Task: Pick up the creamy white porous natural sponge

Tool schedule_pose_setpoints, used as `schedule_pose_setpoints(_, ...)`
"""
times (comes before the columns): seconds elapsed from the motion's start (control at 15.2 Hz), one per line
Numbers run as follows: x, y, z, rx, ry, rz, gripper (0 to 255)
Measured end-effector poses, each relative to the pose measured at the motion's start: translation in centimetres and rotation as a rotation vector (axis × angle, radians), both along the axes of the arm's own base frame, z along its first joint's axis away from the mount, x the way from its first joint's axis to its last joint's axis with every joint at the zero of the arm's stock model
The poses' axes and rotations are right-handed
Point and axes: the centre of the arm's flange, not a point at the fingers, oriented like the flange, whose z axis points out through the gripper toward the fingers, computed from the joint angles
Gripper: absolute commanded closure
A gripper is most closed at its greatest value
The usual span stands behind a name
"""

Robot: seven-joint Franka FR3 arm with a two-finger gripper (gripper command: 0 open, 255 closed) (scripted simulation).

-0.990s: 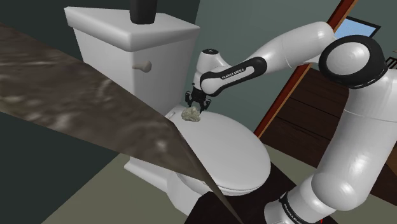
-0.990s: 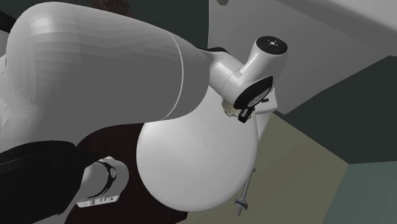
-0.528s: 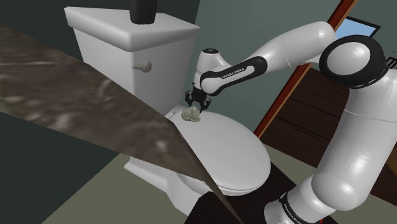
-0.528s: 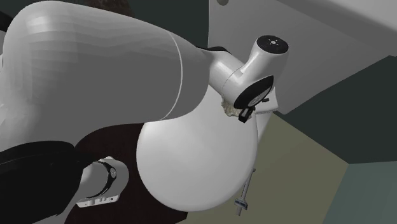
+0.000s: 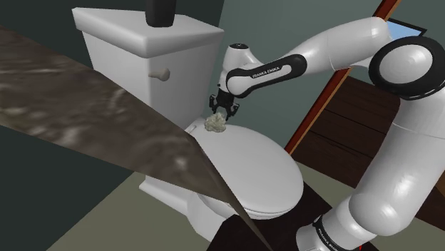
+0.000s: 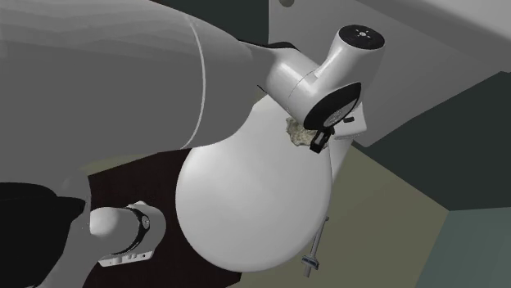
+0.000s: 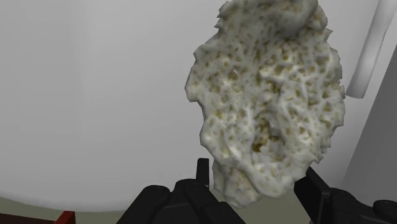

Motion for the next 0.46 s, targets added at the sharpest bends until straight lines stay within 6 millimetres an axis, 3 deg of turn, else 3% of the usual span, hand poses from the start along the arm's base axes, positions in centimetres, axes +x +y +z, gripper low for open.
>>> schedule_pose_setpoints(0.46, 0.0, -0.1, 3.4, 0.0, 0.0, 0.0, 255)
